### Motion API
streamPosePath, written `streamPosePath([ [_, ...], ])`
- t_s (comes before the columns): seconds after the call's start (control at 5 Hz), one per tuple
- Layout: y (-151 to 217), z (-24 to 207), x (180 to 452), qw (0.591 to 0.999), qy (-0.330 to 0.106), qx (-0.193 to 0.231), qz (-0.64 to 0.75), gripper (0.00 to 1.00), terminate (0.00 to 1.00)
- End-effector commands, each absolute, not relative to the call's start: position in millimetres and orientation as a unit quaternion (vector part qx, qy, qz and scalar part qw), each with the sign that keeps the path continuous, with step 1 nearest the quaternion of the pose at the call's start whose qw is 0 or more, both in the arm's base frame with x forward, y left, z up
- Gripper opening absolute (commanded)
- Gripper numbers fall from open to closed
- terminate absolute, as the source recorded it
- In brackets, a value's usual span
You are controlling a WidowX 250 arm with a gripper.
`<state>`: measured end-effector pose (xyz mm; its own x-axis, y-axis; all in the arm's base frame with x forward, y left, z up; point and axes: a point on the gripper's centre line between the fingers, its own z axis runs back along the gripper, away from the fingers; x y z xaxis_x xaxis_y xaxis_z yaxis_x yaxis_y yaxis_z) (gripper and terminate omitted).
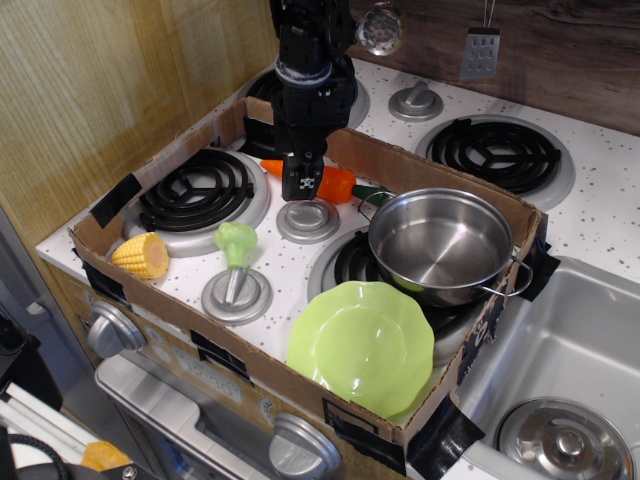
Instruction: Take carrot off plate
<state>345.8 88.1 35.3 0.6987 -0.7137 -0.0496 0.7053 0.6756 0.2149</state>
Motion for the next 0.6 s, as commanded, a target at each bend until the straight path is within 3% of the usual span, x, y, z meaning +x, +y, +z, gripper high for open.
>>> streamPosePath([
  [0.0, 54, 96, 361, 0.947, -0.081, 0.033, -0.309, 1.0, 0.0],
  [0.2, 37, 115, 363, 0.957, -0.083, -0.01, -0.277, 1.0, 0.0],
  [0.4, 37, 115, 363, 0.957, -0.083, -0.01, -0.277, 1.0, 0.0],
])
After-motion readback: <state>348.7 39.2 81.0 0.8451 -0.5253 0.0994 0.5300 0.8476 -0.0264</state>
